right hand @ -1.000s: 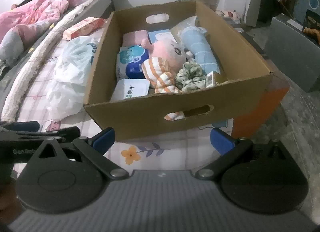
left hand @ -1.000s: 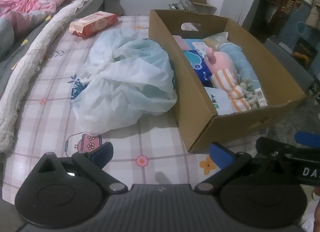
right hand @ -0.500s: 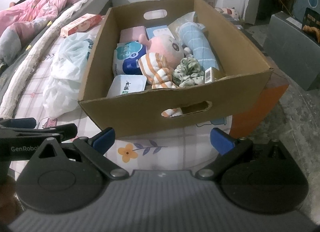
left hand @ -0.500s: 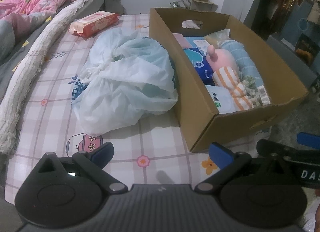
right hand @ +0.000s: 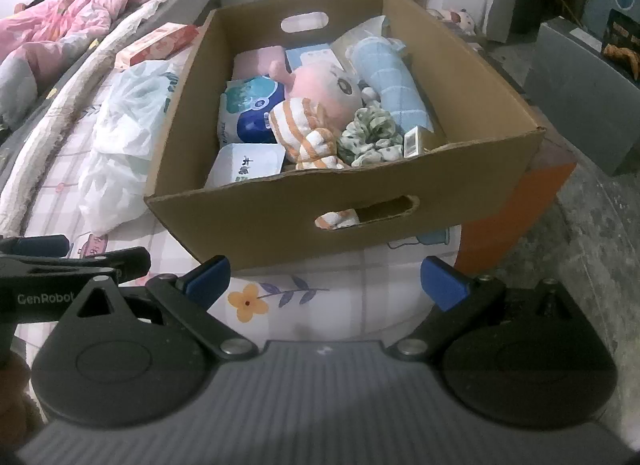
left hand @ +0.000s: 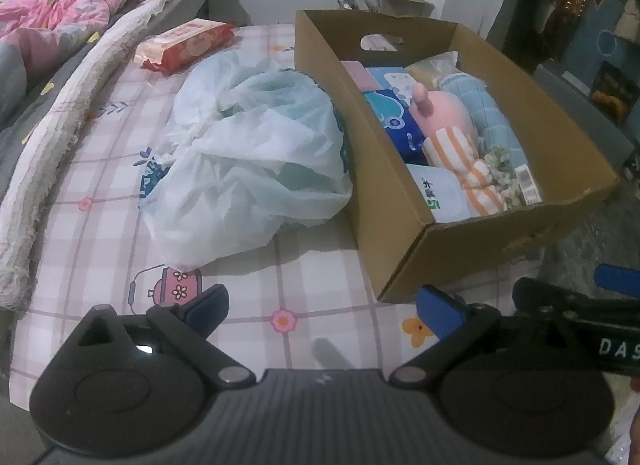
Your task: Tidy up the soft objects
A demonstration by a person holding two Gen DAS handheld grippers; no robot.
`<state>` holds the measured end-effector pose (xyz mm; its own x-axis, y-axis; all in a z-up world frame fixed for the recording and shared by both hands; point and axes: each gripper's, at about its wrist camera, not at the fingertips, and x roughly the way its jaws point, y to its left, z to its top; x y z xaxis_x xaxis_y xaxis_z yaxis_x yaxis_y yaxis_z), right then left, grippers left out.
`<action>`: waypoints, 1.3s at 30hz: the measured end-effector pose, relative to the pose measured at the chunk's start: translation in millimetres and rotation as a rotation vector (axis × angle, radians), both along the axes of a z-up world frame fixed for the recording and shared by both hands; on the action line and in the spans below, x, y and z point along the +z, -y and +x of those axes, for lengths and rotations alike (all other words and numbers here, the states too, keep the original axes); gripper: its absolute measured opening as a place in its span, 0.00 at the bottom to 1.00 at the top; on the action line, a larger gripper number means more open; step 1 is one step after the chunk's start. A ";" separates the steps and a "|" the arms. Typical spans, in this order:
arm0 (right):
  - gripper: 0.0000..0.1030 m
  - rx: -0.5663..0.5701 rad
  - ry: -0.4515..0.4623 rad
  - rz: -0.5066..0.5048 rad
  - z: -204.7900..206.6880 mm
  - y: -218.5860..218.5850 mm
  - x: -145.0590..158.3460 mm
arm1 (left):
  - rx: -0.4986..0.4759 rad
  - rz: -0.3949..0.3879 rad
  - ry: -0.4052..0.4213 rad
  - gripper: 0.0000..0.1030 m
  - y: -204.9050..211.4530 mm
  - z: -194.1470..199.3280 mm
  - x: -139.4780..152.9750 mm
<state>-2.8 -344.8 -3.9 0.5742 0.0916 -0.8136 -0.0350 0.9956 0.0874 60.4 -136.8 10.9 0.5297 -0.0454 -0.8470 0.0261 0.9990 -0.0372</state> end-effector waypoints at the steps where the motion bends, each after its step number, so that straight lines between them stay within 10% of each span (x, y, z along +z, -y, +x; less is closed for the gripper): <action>1: 0.99 0.000 0.000 -0.002 0.1 -0.1 -0.2 | -0.001 0.000 -0.002 0.97 -0.1 0.5 -0.4; 39: 0.99 0.002 -0.013 -0.007 4.4 -2.2 -1.9 | 0.002 -0.009 -0.018 0.96 -2.6 3.0 -1.9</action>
